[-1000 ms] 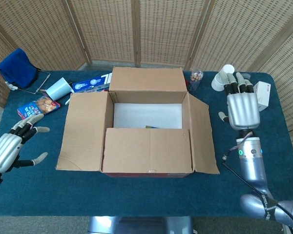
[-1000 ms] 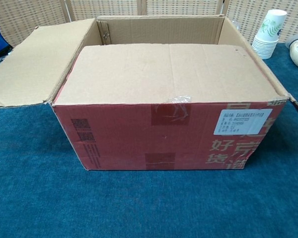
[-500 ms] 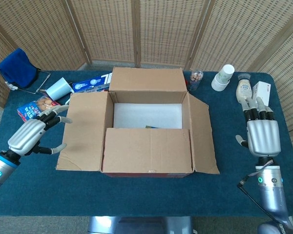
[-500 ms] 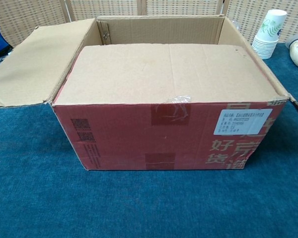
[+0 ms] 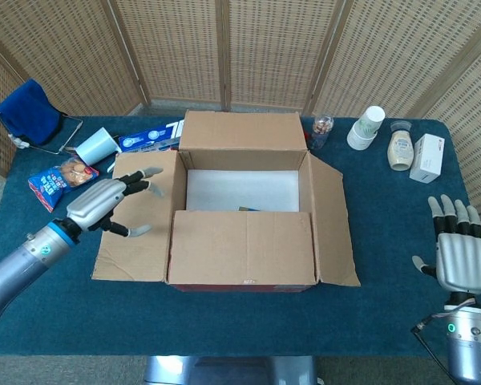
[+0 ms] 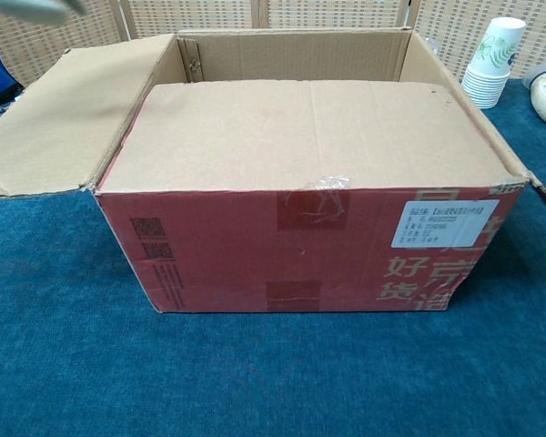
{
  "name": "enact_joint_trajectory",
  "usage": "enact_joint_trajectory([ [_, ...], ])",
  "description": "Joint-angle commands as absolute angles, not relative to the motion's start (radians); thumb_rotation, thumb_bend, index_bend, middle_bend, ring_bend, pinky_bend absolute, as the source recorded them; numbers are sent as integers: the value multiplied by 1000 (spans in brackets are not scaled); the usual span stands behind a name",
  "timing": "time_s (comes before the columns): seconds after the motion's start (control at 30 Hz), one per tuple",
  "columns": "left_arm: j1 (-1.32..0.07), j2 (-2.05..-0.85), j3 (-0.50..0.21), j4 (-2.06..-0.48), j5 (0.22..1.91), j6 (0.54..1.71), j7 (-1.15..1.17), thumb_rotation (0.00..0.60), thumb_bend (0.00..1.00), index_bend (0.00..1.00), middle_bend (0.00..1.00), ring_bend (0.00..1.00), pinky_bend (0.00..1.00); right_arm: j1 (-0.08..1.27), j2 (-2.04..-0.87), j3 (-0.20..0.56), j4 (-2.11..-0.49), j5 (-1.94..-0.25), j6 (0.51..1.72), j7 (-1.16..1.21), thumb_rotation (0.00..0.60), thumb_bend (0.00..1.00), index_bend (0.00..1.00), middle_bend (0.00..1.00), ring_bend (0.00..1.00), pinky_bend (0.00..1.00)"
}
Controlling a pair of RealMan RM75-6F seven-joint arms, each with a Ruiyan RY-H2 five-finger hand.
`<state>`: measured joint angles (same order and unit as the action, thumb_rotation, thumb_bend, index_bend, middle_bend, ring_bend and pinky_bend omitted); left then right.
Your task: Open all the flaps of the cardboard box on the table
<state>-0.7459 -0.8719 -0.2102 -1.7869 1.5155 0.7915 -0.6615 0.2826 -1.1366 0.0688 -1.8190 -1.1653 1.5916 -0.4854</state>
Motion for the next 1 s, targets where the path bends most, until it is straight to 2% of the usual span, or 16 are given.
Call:
enact_joint_trajectory([
  [0.03,-792,-908,-230,-1761,1490,755,-691,512,105,301,80,123,205,259,-1149,57,-1799,-1183,1594,-459,600,15,0,47,0,85],
  [0.47,-889,-949,-271,-1741,1363,649,-654,510,103,295,94,107,184,211,-1162,69,-1741,-1170,1549,-380,600,20,0,47,0,85],
  [0.8,-970,-938,-305,-1750,1217,548,-561,498,105,285,177,110,184,177,-1151,87,-1727,-1192,1549,-324,600,20,2,47,0,78],
  [1.0,-1030,-961,-311,-1742,1126,497,-493,496,105,274,197,116,192,170,-1146,75,-1703,-1302,1561,-269,600,3,73,47,0,63],
])
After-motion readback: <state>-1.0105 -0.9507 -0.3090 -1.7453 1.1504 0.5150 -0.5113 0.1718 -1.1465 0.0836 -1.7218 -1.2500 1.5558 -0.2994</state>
